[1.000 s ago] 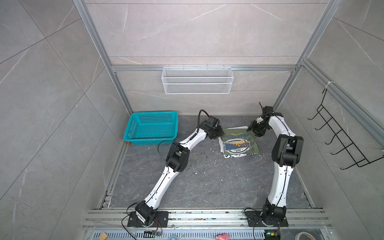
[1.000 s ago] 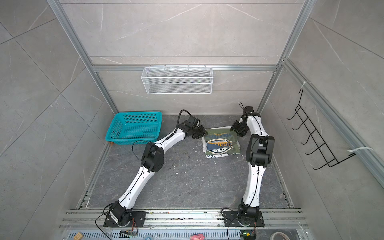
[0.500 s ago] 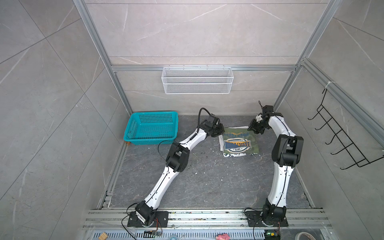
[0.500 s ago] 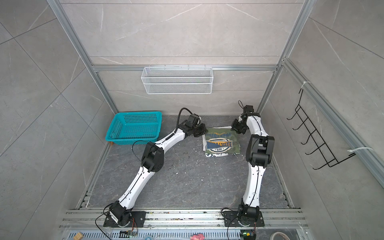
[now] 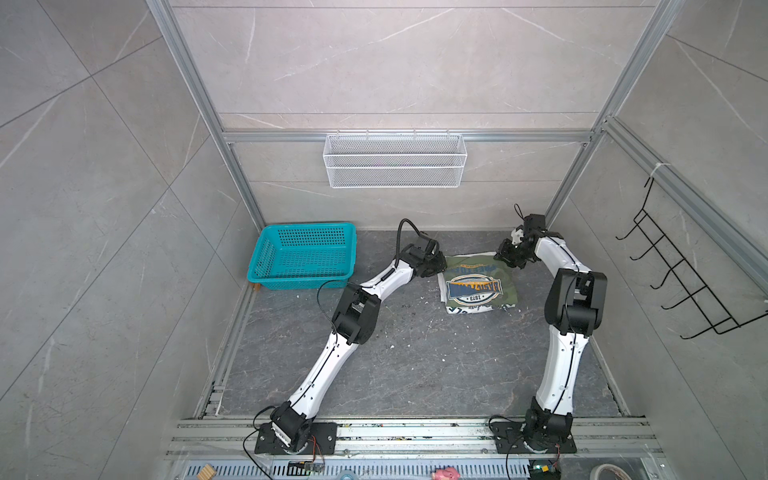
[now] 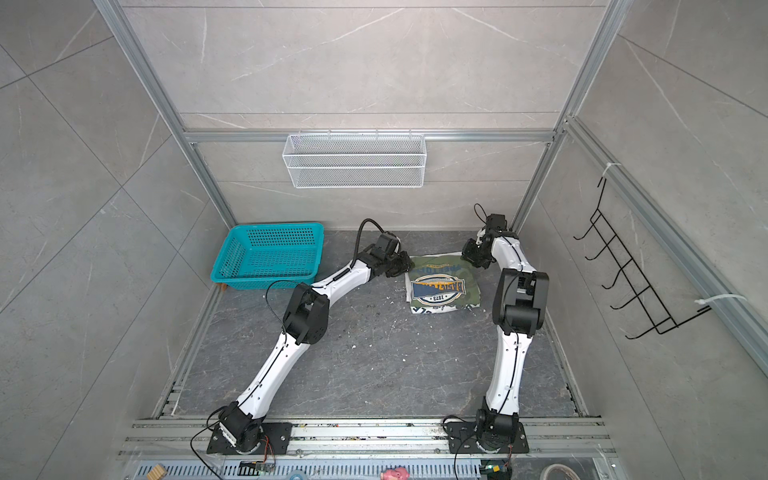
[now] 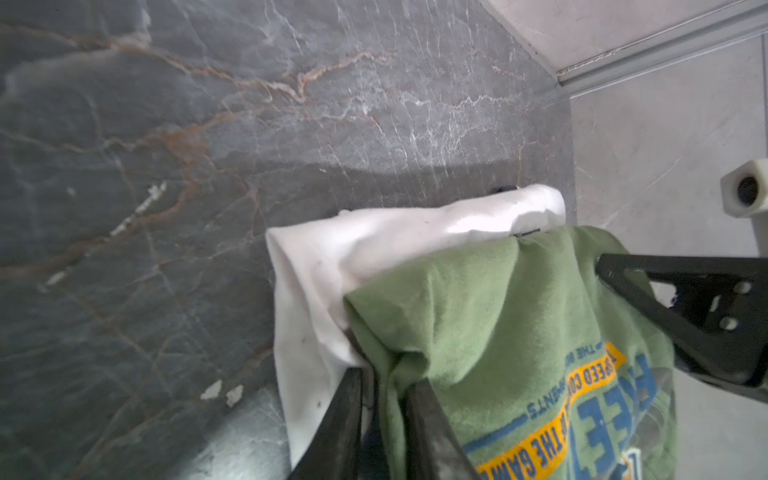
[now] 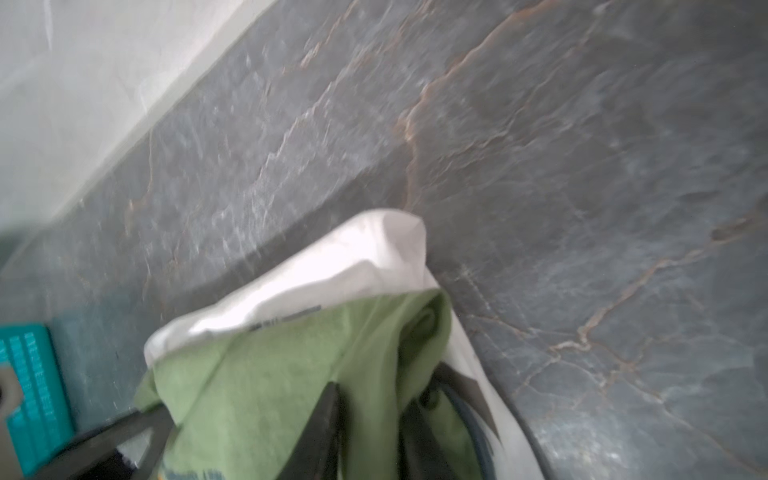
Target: Fold and stack the tank tops
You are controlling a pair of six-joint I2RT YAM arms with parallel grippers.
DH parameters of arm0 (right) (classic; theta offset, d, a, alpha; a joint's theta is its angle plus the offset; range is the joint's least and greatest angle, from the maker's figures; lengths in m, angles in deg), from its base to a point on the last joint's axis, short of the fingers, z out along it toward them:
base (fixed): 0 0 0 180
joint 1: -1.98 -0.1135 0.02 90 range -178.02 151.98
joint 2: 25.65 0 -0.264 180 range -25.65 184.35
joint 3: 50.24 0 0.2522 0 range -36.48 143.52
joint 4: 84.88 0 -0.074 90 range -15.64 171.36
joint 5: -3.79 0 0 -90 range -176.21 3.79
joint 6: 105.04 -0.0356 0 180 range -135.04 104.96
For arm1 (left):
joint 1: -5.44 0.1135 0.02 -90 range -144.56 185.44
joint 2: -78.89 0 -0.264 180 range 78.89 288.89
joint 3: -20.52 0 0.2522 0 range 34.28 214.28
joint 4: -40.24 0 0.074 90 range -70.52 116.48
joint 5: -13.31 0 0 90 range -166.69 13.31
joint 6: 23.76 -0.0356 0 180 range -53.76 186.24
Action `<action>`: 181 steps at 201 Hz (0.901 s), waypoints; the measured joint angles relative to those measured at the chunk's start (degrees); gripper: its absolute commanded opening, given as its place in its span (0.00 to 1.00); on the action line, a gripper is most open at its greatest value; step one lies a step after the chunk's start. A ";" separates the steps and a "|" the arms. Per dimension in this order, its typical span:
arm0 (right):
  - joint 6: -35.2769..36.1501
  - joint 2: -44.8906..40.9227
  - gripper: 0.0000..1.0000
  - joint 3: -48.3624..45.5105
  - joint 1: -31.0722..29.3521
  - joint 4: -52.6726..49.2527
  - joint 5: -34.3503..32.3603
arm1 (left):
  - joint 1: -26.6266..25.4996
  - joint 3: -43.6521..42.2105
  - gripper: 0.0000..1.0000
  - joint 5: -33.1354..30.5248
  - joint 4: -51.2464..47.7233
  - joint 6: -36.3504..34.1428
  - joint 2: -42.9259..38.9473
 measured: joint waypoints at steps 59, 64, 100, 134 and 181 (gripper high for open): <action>1.22 0.13 0.88 9.53 -0.90 -8.70 -7.93 | 0.15 -6.40 0.70 -6.03 -7.91 -2.86 -9.55; 1.31 -0.66 0.90 9.25 -1.20 -9.38 -8.66 | 0.15 -8.02 0.72 -6.75 -8.44 -3.13 -11.52; 1.92 -12.17 0.95 -0.87 -5.81 -11.04 -14.16 | 0.20 -25.09 0.79 -9.77 -8.04 -5.05 -28.35; 2.27 -25.83 0.98 -14.56 -16.87 -10.88 -19.76 | 0.20 -45.29 0.85 -12.13 -4.31 -7.08 -45.13; 1.40 -26.60 0.99 -26.27 -29.38 -9.90 -22.56 | 0.74 -70.29 0.88 -16.55 0.15 -8.98 -63.36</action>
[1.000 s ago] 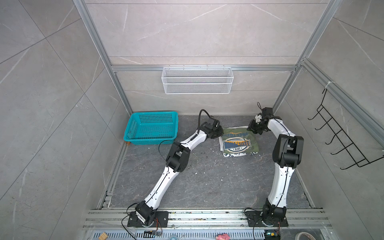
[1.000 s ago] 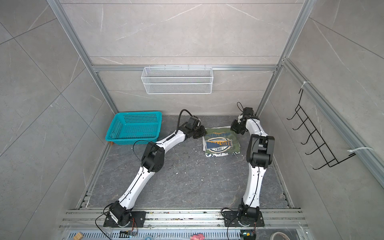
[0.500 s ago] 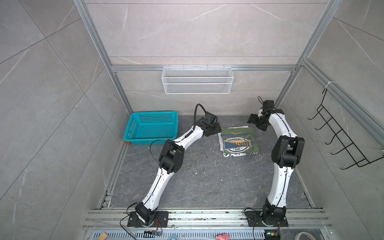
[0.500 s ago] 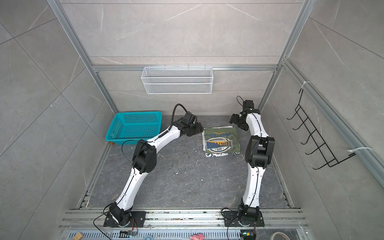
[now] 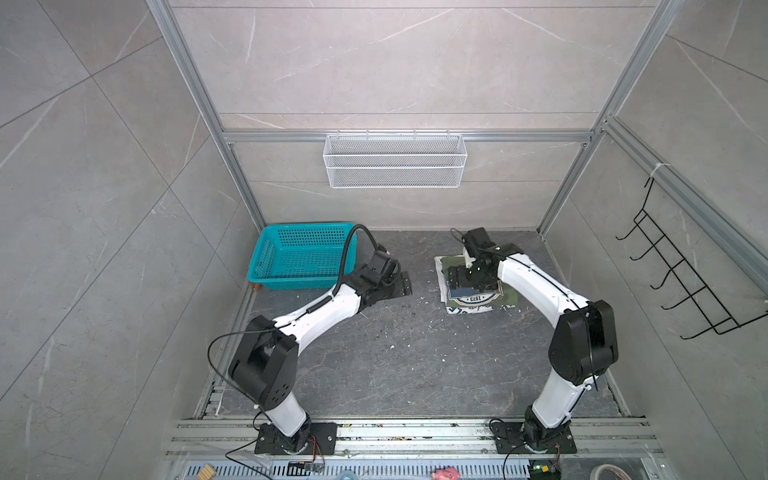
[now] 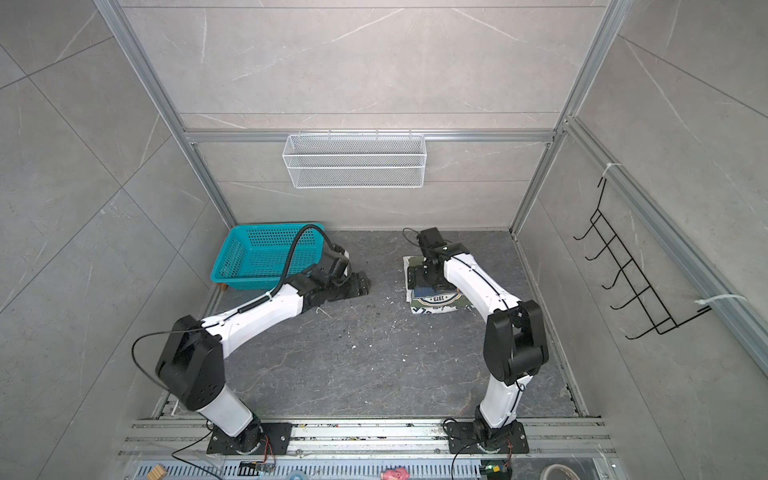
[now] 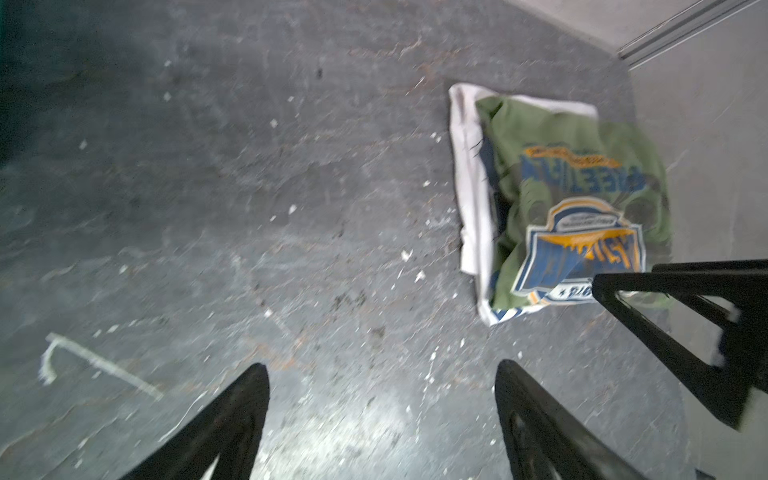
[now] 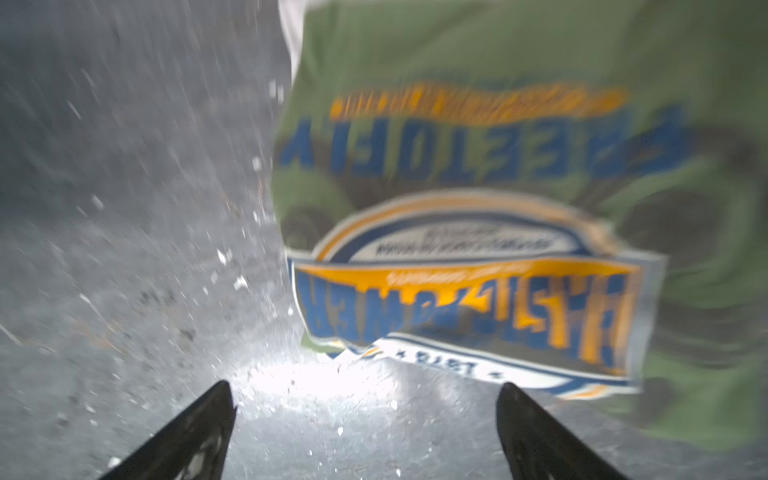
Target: Fold and stack the tank tops
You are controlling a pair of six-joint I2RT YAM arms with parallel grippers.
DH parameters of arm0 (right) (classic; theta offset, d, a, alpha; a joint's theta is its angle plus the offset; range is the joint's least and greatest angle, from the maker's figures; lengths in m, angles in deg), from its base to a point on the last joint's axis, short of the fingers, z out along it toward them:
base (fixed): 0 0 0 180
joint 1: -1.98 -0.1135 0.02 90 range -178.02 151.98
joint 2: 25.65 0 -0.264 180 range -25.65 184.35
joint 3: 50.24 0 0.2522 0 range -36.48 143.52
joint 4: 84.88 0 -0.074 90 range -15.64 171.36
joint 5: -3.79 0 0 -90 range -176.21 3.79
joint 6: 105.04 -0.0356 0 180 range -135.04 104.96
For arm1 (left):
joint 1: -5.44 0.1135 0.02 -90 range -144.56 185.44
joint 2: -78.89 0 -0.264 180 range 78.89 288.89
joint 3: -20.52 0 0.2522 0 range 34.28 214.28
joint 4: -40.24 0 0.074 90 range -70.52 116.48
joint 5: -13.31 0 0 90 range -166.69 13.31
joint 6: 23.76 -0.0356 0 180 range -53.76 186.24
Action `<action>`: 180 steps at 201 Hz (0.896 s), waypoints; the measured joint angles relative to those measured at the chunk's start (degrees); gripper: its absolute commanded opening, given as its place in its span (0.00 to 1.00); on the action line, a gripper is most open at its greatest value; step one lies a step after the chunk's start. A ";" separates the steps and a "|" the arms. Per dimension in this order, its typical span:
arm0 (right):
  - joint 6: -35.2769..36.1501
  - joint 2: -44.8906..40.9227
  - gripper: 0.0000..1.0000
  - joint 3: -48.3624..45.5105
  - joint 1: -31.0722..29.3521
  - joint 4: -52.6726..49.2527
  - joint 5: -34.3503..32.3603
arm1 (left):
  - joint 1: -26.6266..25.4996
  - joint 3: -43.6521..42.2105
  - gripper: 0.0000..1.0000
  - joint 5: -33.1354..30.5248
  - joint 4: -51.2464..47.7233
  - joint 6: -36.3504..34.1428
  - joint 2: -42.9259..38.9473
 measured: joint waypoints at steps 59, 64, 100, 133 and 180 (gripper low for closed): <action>-2.25 14.36 1.00 2.10 0.07 -0.81 -4.35 | 3.26 -14.16 0.88 -3.80 3.26 -0.74 -13.22; -2.51 15.21 1.00 2.75 0.26 -1.09 -4.57 | 3.78 -14.78 0.88 -3.87 3.30 -0.74 -14.03; -2.56 17.77 0.99 6.82 4.74 -2.21 -5.66 | 7.85 -17.03 0.89 -4.15 3.39 -0.83 -17.81; -0.79 21.81 1.00 13.46 12.72 -2.54 -7.69 | 11.56 -17.27 0.89 -4.33 3.15 -1.84 -18.71; 2.73 24.22 1.00 20.22 17.25 -3.48 -10.25 | 14.08 -19.54 0.95 -7.74 1.57 -5.90 -21.90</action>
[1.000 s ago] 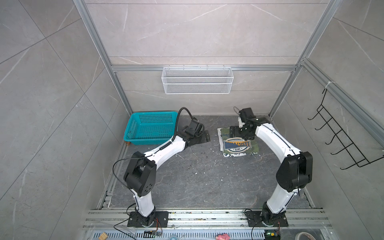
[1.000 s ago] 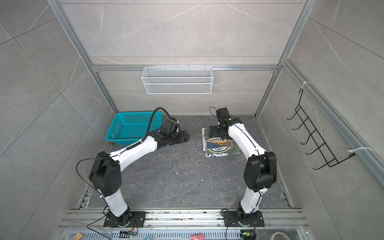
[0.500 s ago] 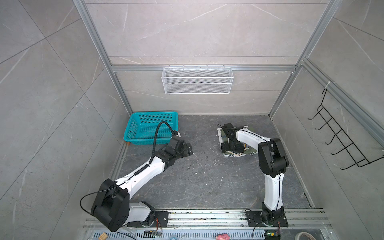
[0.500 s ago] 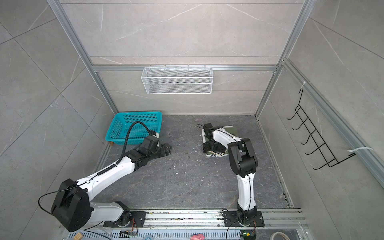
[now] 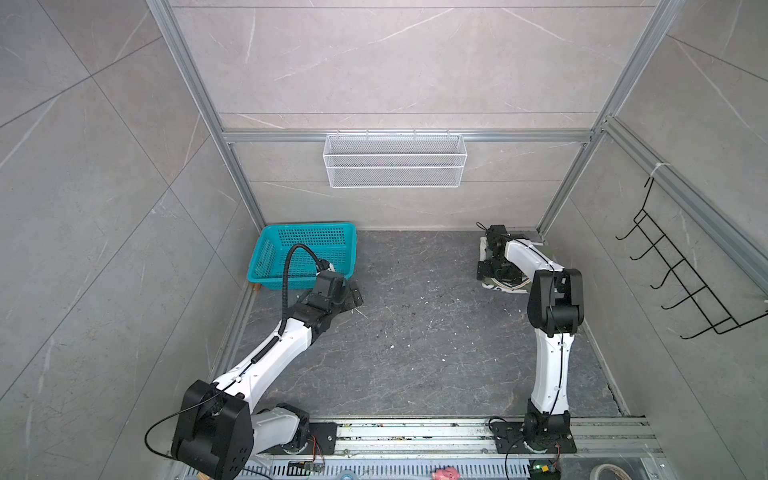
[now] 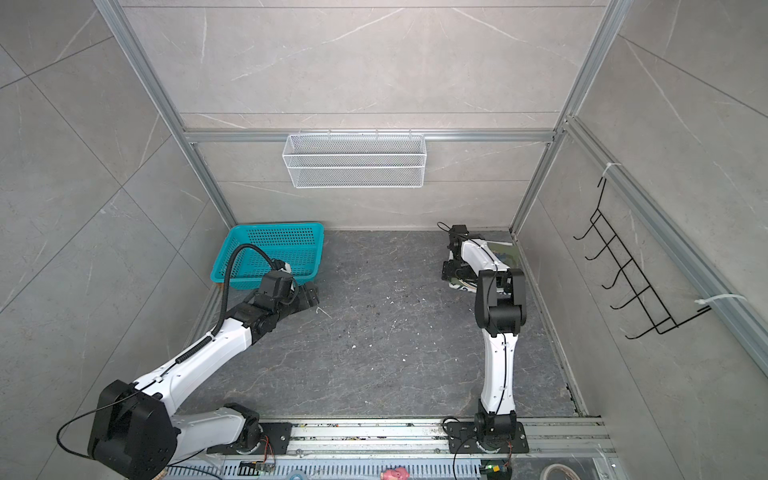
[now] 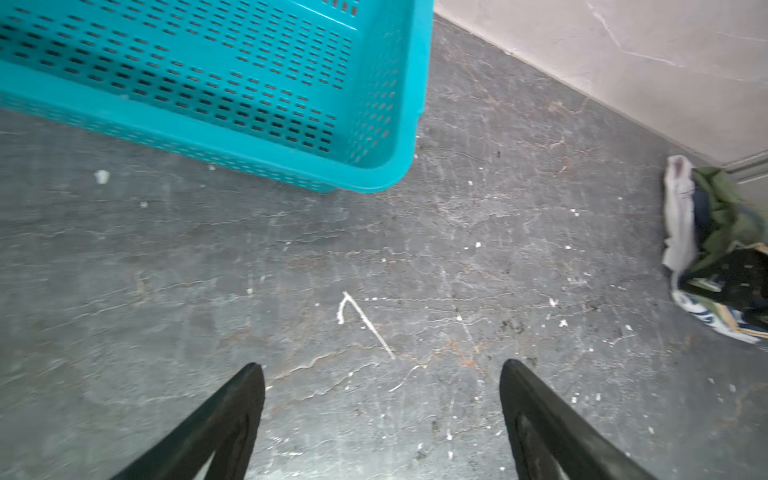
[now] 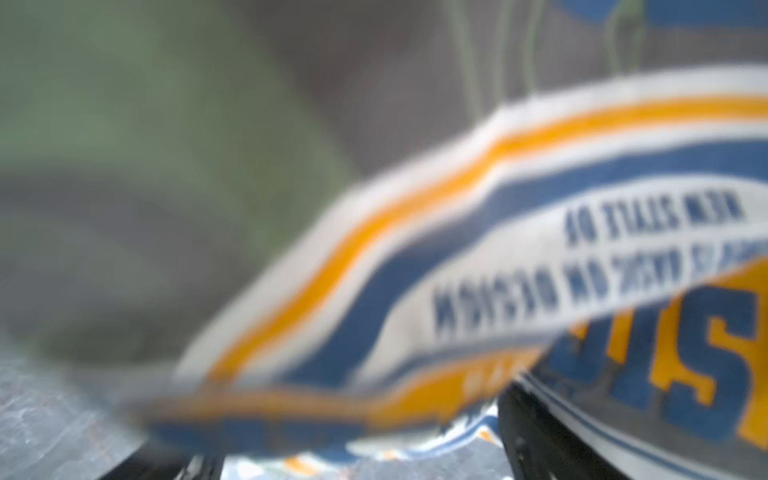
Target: Fold and stack the tank tops
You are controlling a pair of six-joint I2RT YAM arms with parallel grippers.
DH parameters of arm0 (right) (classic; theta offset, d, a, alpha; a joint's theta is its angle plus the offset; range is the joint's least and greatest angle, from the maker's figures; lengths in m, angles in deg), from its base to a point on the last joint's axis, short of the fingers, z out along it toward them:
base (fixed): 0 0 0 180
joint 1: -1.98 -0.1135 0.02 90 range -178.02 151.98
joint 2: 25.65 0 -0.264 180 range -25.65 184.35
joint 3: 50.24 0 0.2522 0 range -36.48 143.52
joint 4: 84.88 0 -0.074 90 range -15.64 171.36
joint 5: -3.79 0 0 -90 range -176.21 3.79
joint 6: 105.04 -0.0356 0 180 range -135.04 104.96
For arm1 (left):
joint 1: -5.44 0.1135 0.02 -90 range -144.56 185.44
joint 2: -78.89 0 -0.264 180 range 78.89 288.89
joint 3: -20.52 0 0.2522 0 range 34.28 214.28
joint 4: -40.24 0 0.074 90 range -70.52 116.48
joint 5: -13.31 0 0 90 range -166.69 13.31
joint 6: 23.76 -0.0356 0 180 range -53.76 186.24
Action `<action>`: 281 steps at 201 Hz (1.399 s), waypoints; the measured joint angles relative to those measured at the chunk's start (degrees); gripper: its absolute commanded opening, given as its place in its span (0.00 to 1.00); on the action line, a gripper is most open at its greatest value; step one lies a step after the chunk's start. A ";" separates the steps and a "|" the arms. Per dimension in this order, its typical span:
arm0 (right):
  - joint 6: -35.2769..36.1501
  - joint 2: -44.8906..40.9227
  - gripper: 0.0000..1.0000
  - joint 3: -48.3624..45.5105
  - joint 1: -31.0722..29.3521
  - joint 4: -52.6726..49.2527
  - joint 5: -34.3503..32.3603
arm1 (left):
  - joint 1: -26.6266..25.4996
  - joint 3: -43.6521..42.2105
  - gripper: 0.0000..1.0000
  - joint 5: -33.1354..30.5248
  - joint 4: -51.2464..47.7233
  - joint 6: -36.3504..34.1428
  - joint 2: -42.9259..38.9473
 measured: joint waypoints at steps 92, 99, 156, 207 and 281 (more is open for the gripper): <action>0.22 -57.37 0.99 -58.77 -8.92 33.33 0.07 | 0.68 -11.98 1.00 -29.24 4.92 -12.87 -7.08; 0.79 -59.32 0.99 -62.29 -9.11 36.37 -1.18 | 0.76 -13.99 1.00 -31.04 7.93 -15.26 -6.73; 6.38 -53.42 1.00 -77.35 -9.73 59.76 -8.74 | 4.76 -27.26 1.00 -30.03 32.35 -30.10 0.02; 13.42 -52.74 0.99 -85.29 -9.73 84.15 -6.27 | 13.60 -32.57 1.00 -16.92 53.13 -35.01 5.03; 15.47 -41.86 1.00 -86.42 -5.88 101.88 0.50 | 20.15 -32.09 1.00 -5.09 66.20 -35.10 15.04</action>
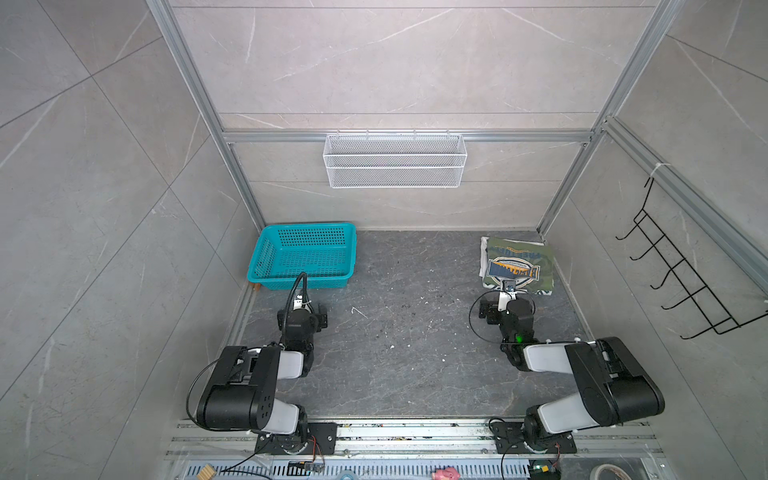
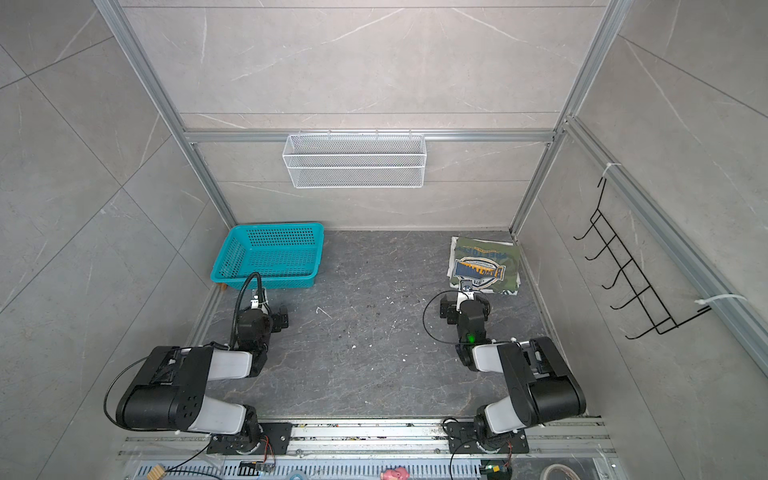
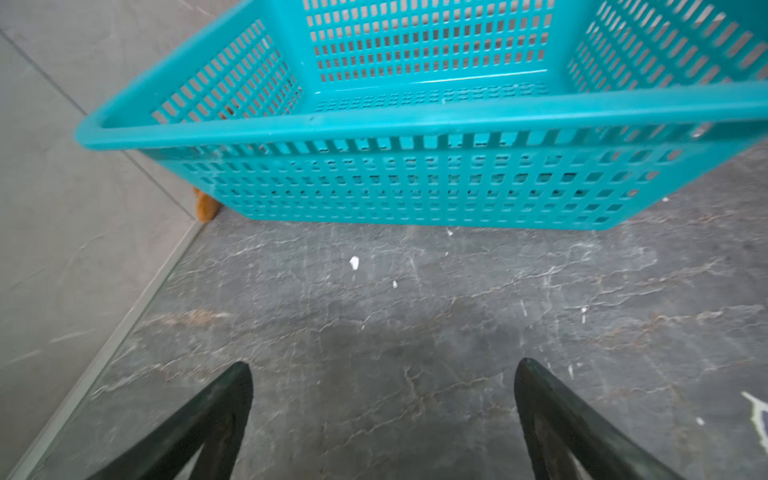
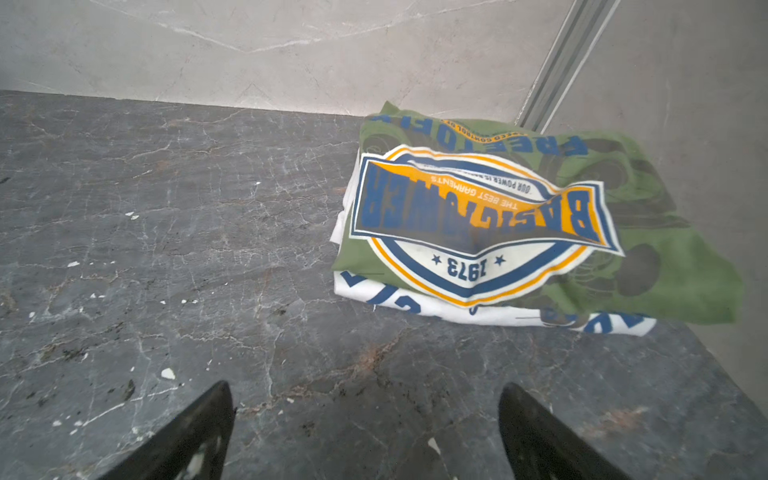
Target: Fold and stack the tank tops
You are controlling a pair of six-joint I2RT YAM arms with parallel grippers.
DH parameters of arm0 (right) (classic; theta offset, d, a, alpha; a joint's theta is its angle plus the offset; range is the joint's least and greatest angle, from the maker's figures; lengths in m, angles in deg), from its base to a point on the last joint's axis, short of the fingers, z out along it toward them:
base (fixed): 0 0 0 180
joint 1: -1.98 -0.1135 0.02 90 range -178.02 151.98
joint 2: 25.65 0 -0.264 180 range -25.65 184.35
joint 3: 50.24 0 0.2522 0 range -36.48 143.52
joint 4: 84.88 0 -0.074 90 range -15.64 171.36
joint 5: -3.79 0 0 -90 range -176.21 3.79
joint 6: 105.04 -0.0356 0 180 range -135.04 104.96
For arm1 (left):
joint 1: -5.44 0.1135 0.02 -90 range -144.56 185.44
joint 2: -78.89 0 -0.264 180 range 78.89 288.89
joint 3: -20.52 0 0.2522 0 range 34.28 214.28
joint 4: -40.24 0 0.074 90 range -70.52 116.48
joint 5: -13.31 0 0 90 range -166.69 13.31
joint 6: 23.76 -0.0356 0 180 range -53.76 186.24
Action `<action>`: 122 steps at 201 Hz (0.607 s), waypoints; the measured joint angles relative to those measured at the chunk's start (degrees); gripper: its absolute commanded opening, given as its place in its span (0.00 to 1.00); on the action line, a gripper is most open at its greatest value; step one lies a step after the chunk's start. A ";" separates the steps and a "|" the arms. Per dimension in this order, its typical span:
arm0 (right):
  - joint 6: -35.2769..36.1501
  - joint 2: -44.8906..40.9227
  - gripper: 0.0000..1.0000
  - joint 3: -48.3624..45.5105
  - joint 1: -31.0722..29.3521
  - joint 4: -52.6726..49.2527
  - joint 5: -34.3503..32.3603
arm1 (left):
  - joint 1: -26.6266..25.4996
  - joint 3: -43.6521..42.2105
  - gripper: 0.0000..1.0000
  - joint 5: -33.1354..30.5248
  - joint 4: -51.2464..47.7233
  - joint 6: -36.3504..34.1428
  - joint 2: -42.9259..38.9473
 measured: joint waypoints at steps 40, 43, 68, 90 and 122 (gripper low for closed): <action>-0.87 0.24 1.00 0.02 0.37 0.33 -0.87 | 2.95 2.75 1.00 2.64 -0.76 1.46 2.43; -0.90 0.24 1.00 0.02 0.37 0.33 -0.96 | 3.08 2.86 1.00 2.89 -0.79 1.55 2.43; -1.27 0.24 1.00 0.02 0.37 0.33 -1.49 | 3.30 3.19 1.00 3.54 -1.07 1.97 2.43; -1.29 0.24 1.00 0.02 0.37 0.33 -1.51 | 3.32 3.19 1.00 3.63 -1.60 2.14 2.43; -1.29 0.24 1.00 0.02 0.37 0.33 -1.53 | 3.32 3.19 1.00 3.76 -1.90 2.19 2.43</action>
